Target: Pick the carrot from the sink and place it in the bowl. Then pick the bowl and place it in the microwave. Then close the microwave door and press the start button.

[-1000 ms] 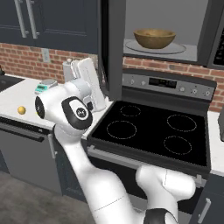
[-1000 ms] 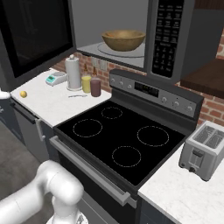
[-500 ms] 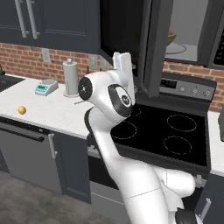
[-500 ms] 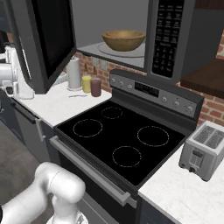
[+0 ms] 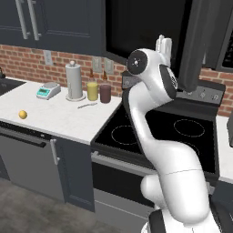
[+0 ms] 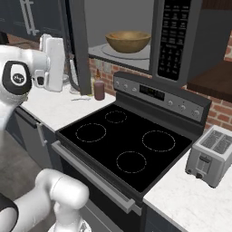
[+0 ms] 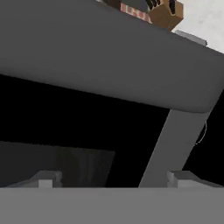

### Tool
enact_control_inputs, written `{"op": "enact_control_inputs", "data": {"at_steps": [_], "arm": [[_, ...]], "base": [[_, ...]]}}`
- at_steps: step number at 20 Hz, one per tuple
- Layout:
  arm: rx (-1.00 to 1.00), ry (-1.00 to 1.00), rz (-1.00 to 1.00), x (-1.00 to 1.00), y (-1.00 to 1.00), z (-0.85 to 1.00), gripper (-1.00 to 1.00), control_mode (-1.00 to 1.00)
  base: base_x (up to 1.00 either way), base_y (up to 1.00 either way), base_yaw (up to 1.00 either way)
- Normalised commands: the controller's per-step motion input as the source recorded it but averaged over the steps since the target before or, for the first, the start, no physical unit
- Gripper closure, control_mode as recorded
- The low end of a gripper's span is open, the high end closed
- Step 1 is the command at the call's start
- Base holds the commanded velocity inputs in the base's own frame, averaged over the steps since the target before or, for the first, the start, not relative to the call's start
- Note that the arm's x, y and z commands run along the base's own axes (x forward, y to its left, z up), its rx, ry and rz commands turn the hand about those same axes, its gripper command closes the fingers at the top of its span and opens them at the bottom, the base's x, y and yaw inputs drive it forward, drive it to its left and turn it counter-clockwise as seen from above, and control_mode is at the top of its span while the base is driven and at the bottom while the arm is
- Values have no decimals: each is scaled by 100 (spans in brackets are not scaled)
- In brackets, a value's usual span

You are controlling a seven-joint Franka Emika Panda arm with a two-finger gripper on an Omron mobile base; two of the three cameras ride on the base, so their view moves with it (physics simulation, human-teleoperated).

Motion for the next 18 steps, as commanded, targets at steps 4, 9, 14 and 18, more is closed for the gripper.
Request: {"op": "enact_control_inputs", "data": {"at_steps": [4, 9, 14, 18], "arm": [[14, 0, 1, 47, -67, 30, -100, -100], [10, 7, 4, 83, -44, 7, -100, -100], [1, 0, 6, 76, -30, -7, -100, -100], [2, -5, 7, 56, -41, -4, -100, -100]], "base": [[0, 0, 0], [0, 0, 0], [0, 0, 0], [0, 0, 0]]}}
